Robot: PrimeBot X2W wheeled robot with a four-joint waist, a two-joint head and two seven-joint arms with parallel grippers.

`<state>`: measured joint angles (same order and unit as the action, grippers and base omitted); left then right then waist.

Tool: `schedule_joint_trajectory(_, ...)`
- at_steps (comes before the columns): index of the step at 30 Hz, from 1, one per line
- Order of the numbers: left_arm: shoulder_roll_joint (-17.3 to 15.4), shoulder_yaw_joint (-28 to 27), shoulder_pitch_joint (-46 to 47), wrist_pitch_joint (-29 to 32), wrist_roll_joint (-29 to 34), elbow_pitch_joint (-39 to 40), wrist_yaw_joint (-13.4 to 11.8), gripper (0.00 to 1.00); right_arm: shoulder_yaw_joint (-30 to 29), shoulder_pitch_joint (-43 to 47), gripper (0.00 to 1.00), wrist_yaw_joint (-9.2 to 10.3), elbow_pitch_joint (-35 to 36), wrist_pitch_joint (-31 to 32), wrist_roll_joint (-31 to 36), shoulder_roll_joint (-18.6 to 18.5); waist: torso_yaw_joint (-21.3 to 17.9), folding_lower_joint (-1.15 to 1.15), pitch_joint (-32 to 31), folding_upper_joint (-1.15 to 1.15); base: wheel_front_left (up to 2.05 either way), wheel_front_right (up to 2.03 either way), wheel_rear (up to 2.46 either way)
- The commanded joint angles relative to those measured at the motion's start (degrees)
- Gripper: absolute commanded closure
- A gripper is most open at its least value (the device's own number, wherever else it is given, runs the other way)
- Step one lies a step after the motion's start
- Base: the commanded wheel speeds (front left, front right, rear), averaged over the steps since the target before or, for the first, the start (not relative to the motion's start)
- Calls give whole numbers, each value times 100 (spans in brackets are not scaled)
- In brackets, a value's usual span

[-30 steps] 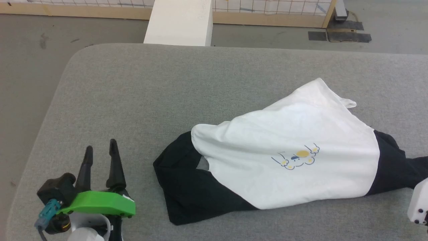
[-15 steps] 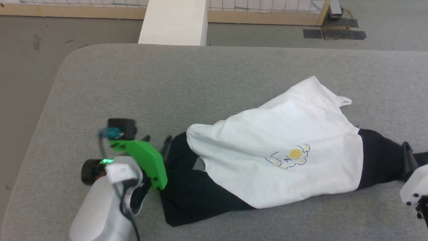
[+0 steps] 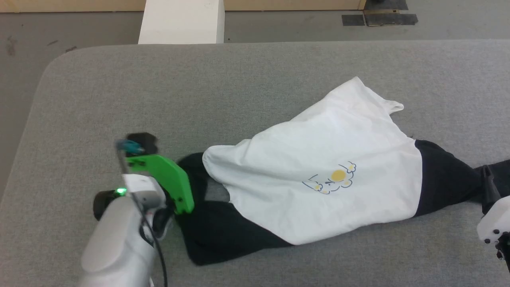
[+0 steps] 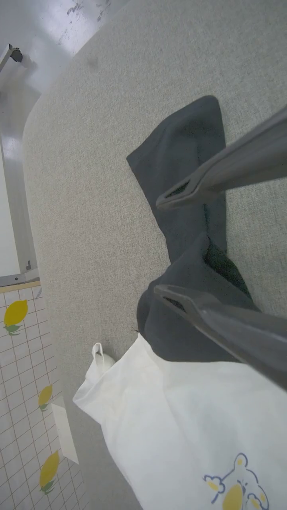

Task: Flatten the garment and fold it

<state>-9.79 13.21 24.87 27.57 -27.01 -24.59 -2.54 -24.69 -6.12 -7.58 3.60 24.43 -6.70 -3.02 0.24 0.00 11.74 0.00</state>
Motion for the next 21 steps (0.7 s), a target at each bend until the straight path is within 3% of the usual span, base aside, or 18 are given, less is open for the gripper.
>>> schedule_joint_trajectory(1, 31, -271, 179, -298, -178, -17, -106, 100, 6, 12, 0, 9, -33, -50, -33, 12, 33, 0, 18, 0, 0, 0, 0)
schedule_joint_trajectory(8, -255, -1559, 766, -1787, -662, -138, -408, 100, 192, -75, 0, 9, -74, -77, -31, 13, 140, 0, 114, 0, 0, 0, 0)
schedule_joint_trajectory(15, -576, -2251, 864, -2196, -895, -462, -741, 100, 347, -107, 0, 9, -130, -106, -16, 13, 190, 0, 144, 0, 0, 0, 0)
schedule_joint_trajectory(16, -551, -2320, 821, -2197, -952, -491, -796, 91, 364, -98, 0, 9, -140, -107, -19, 13, 199, 0, 139, 0, 0, 0, 0)
schedule_joint_trajectory(17, -535, -2319, 762, -2135, -964, -528, -834, 68, 380, -89, 0, 9, -145, -106, -15, 13, 208, 0, 134, 0, 0, 0, 0)
schedule_joint_trajectory(18, -502, -2315, 705, -2029, -1014, -564, -840, 0, 402, -81, 0, 9, -149, -100, -15, 13, 221, 0, 134, 0, 0, 0, 0)
schedule_joint_trajectory(21, -409, -2347, 600, -1964, -1148, -457, -788, 0, 524, -99, 0, 9, -139, -93, -30, 13, 246, 0, 120, 0, 0, 0, 0)
